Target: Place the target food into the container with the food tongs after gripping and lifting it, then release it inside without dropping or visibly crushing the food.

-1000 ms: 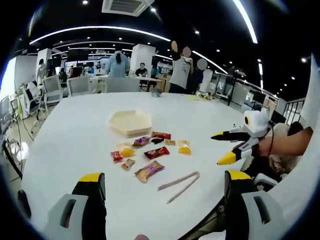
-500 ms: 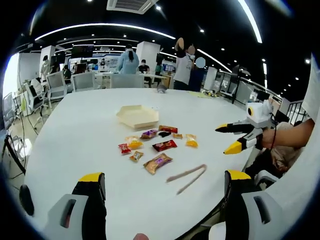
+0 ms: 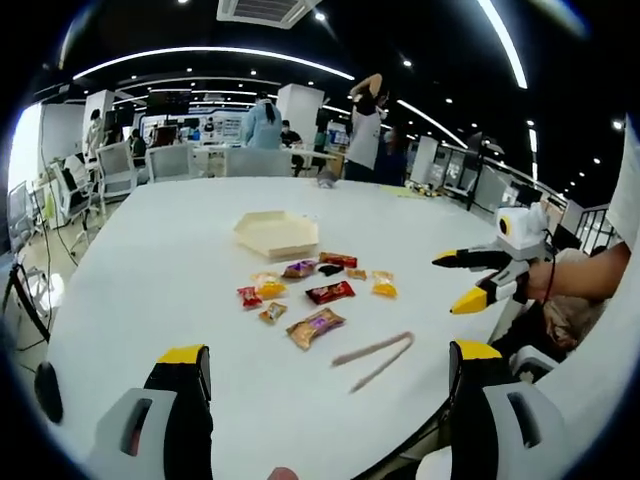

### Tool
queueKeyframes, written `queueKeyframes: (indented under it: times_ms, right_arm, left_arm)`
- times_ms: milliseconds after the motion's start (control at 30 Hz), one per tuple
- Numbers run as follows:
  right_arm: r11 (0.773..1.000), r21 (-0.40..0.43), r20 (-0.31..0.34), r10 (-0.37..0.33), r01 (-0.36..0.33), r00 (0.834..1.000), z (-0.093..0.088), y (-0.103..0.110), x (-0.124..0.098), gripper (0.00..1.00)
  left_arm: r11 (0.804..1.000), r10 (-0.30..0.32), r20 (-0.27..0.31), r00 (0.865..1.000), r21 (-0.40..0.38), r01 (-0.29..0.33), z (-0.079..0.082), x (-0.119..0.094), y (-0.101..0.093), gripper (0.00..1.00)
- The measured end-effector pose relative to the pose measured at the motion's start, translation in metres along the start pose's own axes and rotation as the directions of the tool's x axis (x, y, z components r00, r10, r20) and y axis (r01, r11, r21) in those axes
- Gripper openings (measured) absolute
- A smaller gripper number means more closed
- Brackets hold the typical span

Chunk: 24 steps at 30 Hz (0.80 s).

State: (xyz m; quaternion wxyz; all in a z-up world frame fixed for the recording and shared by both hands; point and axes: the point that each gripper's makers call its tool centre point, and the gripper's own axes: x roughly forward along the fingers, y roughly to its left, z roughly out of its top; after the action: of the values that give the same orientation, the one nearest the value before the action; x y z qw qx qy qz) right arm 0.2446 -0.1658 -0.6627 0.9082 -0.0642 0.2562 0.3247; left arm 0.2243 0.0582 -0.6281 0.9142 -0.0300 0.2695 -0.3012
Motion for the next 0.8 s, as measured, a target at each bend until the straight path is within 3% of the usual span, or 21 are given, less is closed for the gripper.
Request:
queueKeyframes:
  times_ms: [167,367,500,633,800]
  right_arm:
    - [1.0,0.02,0.015,-0.007,0.007,1.0,-0.004,0.001,-0.001,0.88]
    - [1.0,0.01,0.023,0.01,-0.01,1.0,-0.006,0.008,0.001,0.88]
    - [0.999,0.033,0.03,-0.006,0.005,1.0,-0.009,0.008,-0.004,0.87]
    - [1.0,0.029,0.003,-0.002,0.002,1.0,-0.017,0.008,-0.006,0.87]
    - [0.998,0.053,0.016,-0.02,0.019,1.0,-0.015,0.004,-0.006,0.86]
  left_arm:
    - [1.0,-0.016,-0.038,0.999,0.018,0.017,-0.005,-0.002,-0.007,0.99]
    - [1.0,-0.009,-0.015,1.0,0.012,0.009,-0.003,-0.005,-0.006,0.99]
    - [0.999,-0.022,-0.045,0.999,0.031,0.024,-0.007,-0.007,-0.012,0.99]
    - [0.999,-0.024,-0.022,0.999,0.021,0.024,-0.005,-0.007,-0.012,0.99]
    - [0.999,-0.036,-0.03,0.999,0.016,0.037,-0.008,-0.004,-0.014,0.99]
